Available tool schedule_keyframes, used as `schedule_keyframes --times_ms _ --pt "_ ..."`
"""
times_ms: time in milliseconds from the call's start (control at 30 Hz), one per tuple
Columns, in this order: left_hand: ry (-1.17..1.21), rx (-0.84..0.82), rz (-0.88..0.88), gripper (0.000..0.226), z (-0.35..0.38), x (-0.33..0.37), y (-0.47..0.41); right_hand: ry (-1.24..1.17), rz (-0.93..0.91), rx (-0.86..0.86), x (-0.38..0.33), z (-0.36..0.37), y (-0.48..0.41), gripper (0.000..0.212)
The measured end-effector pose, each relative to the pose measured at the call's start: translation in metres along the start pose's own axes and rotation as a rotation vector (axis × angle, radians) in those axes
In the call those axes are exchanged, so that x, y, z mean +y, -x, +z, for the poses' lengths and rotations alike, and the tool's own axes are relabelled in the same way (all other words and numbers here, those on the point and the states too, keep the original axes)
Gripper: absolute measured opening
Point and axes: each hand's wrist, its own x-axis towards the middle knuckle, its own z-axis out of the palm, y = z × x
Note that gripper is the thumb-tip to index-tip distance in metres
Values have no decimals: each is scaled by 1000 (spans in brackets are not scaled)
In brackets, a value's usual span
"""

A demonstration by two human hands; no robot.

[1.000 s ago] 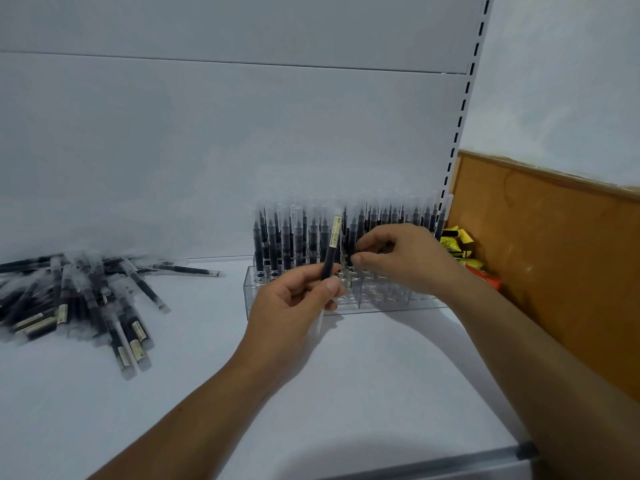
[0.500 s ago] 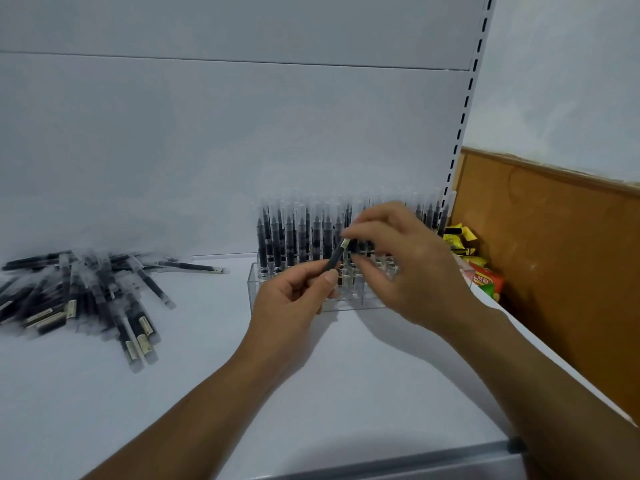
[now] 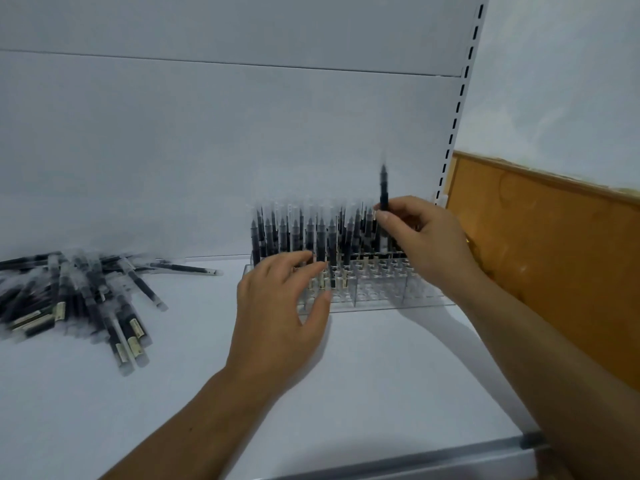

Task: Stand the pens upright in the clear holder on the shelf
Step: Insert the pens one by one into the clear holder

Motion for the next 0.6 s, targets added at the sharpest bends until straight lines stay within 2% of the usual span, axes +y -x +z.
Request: schedule_keyframes --times_ms 133,267,500,600 --pt "-99 -86 10 50 3 -1 3 51 64 -70 5 11 -3 21" --pt "-114 -101 11 53 2 1 4 65 91 -124 4 15 -7 14" --pt "-140 -103 12 52 3 1 4 307 140 -336 4 20 -5 9" --pt "-144 -98 13 51 3 1 4 374 130 -356 5 21 -2 15"
